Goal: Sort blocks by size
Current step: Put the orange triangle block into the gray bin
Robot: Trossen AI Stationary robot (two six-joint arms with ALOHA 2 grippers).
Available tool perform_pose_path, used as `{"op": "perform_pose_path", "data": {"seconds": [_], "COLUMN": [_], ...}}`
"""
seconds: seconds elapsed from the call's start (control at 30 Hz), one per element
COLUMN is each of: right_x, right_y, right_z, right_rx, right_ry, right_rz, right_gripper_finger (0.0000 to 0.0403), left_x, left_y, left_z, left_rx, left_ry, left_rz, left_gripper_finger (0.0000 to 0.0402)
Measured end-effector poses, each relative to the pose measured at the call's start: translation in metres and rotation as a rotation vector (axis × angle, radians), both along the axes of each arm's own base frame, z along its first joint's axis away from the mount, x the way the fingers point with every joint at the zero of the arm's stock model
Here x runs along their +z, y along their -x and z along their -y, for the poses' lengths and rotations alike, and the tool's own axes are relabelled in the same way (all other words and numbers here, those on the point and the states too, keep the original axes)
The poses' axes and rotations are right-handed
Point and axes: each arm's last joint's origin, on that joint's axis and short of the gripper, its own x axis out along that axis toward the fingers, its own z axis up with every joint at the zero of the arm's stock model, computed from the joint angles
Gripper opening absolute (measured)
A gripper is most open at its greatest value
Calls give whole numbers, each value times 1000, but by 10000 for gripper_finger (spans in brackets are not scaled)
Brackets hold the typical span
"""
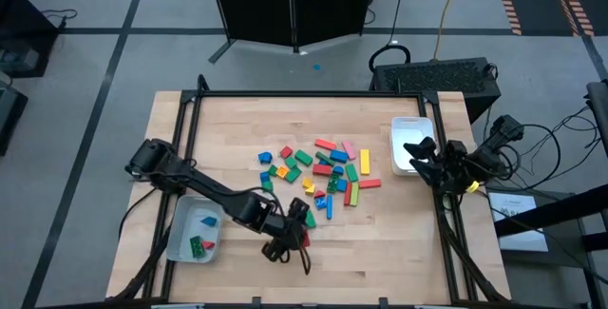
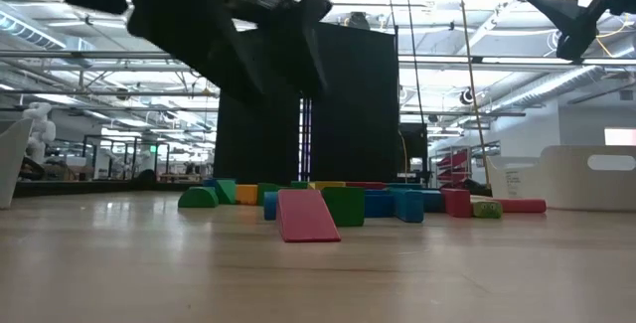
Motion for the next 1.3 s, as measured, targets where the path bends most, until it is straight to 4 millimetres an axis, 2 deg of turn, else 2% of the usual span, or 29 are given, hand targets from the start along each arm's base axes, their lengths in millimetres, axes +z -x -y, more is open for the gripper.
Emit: {"op": "perform_pose_path", "data": {"seconds": [0.33,0.57,0.87,1.0,1.3], "right_x": [-4,-4,-5,-5,-5], "right_y": [-2,-2,-3,-3,-3], "right_z": [-2,-2,-3,-3,-3], "right_rx": [38,37,37,37,37], "right_ry": [-44,-39,-30,-29,-28], "right_rz": [-19,-23,-33,-35,-35], "right_gripper_finger": [313,313,313,313,313], "left_x": [-32,-52,-68,-70,-72], "left_y": [-12,-16,-21,-21,-20], "left_z": [-3,-2,-2,-3,-4], "left_rx": [-192,-204,-204,-206,-220], "left_ry": [-154,-173,-168,-167,-144], "left_rz": [-20,-55,-81,-92,-110], "left_gripper_finger": [308,308,305,272,140]}}
